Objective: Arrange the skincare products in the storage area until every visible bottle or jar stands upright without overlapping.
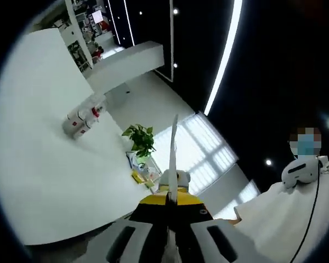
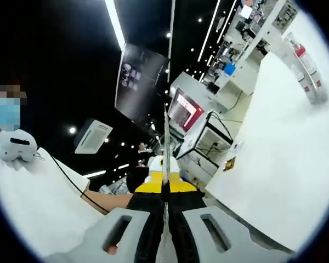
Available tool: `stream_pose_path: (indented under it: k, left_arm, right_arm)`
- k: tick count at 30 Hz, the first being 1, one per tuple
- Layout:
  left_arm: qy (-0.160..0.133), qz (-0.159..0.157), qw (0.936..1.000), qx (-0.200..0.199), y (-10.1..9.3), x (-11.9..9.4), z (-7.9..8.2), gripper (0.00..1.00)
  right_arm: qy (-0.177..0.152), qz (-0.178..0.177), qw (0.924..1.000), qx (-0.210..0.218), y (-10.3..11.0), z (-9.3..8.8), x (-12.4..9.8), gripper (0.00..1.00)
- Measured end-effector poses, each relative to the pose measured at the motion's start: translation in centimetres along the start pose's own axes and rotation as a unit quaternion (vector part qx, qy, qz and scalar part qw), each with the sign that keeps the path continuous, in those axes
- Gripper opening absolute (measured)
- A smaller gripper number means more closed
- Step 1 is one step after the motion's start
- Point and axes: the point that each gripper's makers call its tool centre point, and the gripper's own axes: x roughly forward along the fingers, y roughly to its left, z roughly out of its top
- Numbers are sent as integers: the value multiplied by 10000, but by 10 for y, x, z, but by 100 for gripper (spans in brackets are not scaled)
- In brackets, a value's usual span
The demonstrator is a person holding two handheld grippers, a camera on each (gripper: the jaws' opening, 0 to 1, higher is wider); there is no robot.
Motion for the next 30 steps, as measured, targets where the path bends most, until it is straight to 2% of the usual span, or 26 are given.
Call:
stream_pose_path:
  k: [2, 6, 7, 9, 11, 14, 17, 18, 20, 21, 22, 23, 25, 27, 30]
  left_arm:
    - [59, -17, 10000, -39, 0, 2, -2, 4]
    - [451, 69, 9990, 25, 4, 6, -17, 4]
    - [554, 117, 9981, 227, 5, 6, -20, 4]
    - [401, 119, 9990, 168, 4, 3, -15, 3]
    - [371, 79, 9992, 134, 4, 3, -13, 2]
    - [353, 159, 9990, 234, 5, 3, -12, 2]
    - [449, 248, 9981, 355, 6, 6, -16, 2]
    - [575, 301, 9971, 393, 8, 7, -21, 2]
    - [740, 266, 9961, 407, 6, 10, -28, 2]
    - [838, 265, 9953, 411, 5, 12, -31, 2]
    - [846, 176, 9954, 422, 1, 13, -31, 2]
    - [765, 276, 9954, 497, 4, 12, -28, 2]
    - [754, 189, 9962, 399, 0, 13, -29, 2]
    - [710, 241, 9967, 318, -3, 14, -27, 4]
    - [638, 201, 9969, 413, -12, 12, -26, 5]
  right_arm:
    - [4, -16, 10000, -4, -1, 0, 0, 0]
    - [165, -14, 9999, 40, -1, -6, 4, 0]
    - [191, -17, 9998, 62, -1, -7, 4, 0]
    - [113, -86, 9999, 28, -3, -5, 4, 0]
    - [44, 10, 9998, 177, -1, -3, 5, 1]
    - [39, -10, 9999, 101, -2, -2, 6, 4]
    - [92, 24, 9999, 119, -1, -5, 10, 11]
    - [128, 33, 9998, 130, -1, -6, 12, 13]
    - [261, 74, 9995, 134, 1, -11, 15, 11]
    - [299, 81, 9995, 47, 2, -12, 16, 4]
    - [388, -9, 9989, -274, -2, -14, 14, 1]
    - [262, 106, 9990, -342, 3, -9, 12, 1]
    - [260, 144, 9995, -104, 5, -8, 10, 0]
    - [189, 188, 9996, 10, 7, -5, 10, 0]
    - [99, 277, 9995, 66, 13, 0, 10, 0]
